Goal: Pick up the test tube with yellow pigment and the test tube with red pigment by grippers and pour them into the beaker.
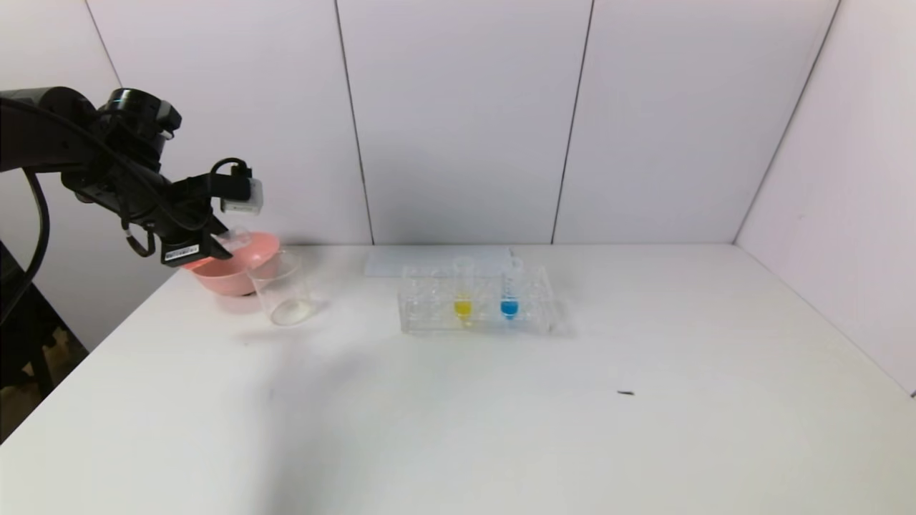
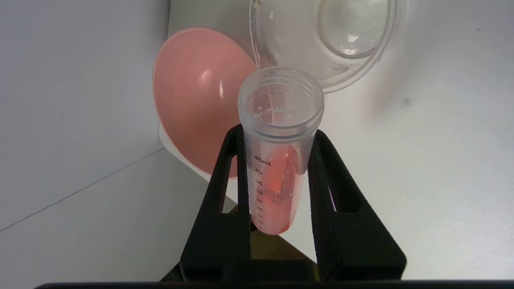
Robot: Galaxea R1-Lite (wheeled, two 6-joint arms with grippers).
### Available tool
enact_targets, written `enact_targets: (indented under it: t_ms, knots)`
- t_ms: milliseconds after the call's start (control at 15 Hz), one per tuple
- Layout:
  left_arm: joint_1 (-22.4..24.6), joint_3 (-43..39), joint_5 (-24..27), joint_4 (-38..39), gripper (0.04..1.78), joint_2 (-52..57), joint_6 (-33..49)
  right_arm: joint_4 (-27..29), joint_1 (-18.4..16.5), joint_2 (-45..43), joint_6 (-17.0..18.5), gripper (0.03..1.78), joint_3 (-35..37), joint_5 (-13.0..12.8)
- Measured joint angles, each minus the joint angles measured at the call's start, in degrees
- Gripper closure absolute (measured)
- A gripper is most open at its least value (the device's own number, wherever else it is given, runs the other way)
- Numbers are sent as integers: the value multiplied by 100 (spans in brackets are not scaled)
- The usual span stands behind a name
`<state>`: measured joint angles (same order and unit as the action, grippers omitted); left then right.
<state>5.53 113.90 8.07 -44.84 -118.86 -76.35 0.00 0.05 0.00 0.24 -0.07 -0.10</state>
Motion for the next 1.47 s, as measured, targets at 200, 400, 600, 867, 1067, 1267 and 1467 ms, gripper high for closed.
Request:
enact_targets:
  t_ms: [200, 400, 600, 867, 1067, 1267, 1467]
  knots:
    - [-30, 0, -74, 18, 138, -24, -90, 0, 2, 0, 0, 11, 0, 2]
    - [-69, 0, -157, 52, 138, -35, -112, 0, 2, 0, 0, 11, 0, 0]
    - [-129, 0, -328, 68, 138, -41, -143, 0, 2, 0, 2, 11, 0, 0]
    - [-138, 0, -513, 85, 138, -74, -229, 0, 2, 0, 0, 11, 0, 0]
    - [-143, 0, -544, 83, 138, -101, -323, 0, 2, 0, 2, 11, 0, 0]
    - [-135, 0, -660, 112, 138, -116, -413, 0, 2, 0, 0, 11, 0, 0]
    - [-143, 0, -739, 157, 138, -145, -542, 0, 0, 0, 0, 11, 0, 0]
